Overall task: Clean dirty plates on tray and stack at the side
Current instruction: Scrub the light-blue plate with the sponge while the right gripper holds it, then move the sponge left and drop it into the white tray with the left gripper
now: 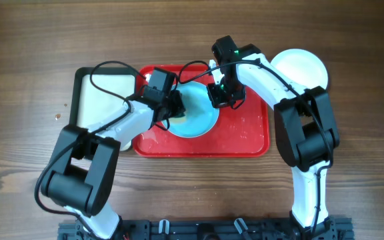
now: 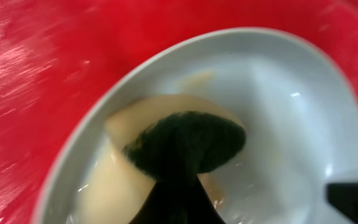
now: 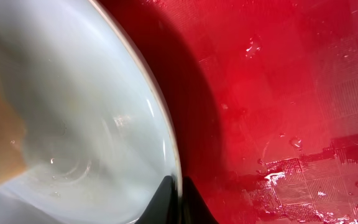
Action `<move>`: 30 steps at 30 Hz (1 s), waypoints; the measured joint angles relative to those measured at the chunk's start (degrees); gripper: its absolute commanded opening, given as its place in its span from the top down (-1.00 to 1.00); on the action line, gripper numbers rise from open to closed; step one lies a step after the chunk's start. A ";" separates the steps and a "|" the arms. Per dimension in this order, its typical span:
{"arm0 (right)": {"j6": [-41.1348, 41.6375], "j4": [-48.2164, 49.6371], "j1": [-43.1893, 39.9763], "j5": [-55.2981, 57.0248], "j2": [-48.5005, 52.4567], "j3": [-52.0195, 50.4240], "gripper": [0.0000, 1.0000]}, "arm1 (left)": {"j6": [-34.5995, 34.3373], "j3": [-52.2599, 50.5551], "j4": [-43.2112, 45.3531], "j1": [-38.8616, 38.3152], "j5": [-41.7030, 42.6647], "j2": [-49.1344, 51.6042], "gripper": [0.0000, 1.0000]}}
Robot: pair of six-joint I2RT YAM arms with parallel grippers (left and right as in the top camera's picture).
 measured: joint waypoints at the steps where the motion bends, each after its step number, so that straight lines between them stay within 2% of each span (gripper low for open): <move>1: 0.00 0.00 0.00 0.02 0.00 0.00 0.92 | 0.00 0.11 0.74 0.00 1.22 0.37 0.91; 11: 0.02 0.00 0.00 0.02 0.00 0.00 0.91 | 0.00 0.20 2.19 -0.33 18.62 2.21 0.92; 17: -0.02 0.02 0.04 -0.20 0.00 0.00 0.91 | 0.00 -0.04 -0.24 0.22 22.71 0.63 0.92; 20: -0.04 0.02 0.24 -0.22 0.00 0.00 0.91 | 0.02 -0.44 -4.33 2.67 22.73 -4.79 0.92; 25: -0.04 0.02 0.33 -0.28 0.00 0.00 0.91 | 1.95 -0.44 -12.70 11.91 20.59 -17.25 0.91; 30: -0.04 0.02 0.33 -0.46 0.00 0.00 0.91 | 7.04 -0.44 -20.13 21.57 12.59 -21.22 0.91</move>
